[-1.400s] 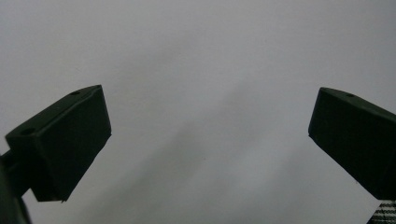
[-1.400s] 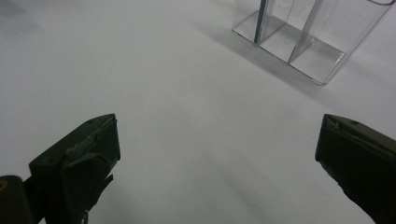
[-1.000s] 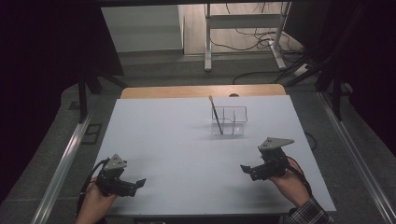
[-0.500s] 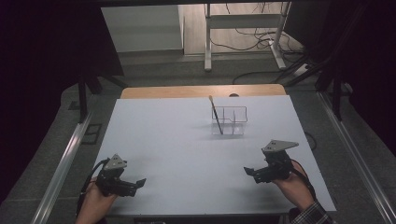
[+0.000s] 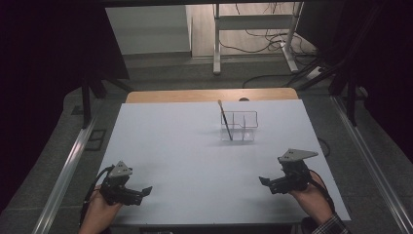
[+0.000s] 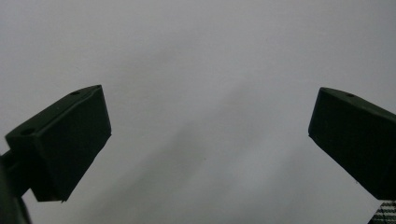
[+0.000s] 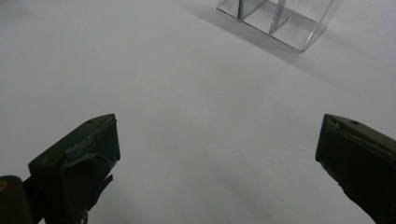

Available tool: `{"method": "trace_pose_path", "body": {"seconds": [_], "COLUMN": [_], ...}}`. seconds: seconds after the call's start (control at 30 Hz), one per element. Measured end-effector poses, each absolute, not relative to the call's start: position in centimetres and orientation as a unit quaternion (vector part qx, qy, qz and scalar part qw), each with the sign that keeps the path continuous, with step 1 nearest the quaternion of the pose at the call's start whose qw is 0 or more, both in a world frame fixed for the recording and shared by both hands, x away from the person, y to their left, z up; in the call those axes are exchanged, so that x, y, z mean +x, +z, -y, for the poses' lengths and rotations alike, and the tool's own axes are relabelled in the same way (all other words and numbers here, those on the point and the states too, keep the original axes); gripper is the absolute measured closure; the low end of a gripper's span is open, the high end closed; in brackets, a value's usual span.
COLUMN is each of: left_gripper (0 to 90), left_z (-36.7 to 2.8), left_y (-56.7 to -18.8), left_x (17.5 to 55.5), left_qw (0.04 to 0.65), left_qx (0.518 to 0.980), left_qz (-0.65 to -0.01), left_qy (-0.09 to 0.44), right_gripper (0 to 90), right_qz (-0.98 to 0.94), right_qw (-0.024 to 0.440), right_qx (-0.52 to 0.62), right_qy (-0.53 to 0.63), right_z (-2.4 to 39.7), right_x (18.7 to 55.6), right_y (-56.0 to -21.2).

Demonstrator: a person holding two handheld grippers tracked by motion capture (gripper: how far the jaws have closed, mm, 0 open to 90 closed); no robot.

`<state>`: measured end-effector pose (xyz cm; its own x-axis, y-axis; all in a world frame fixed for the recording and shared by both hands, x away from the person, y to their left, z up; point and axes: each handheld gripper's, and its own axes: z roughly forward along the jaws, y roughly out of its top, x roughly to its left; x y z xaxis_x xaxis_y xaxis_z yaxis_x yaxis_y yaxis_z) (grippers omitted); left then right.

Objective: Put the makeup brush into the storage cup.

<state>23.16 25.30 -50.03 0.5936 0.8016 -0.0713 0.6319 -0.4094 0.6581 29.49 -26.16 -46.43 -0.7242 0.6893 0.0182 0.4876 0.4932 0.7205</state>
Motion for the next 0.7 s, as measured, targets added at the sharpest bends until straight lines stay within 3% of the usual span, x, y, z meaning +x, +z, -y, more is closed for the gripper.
{"method": "trace_pose_path", "body": {"seconds": [0.7], "left_gripper": [0.0], "left_z": [-25.3], "left_y": [-50.0], "left_x": [23.2], "left_qw": [0.328], "left_qx": [0.83], "left_qz": [-0.432], "left_qy": [0.129], "right_gripper": [0.0], "right_qz": [-0.851], "right_qw": [0.142], "right_qx": [0.358], "right_qy": [0.357], "right_z": [27.7], "right_x": [28.3], "right_y": [-46.6]}}
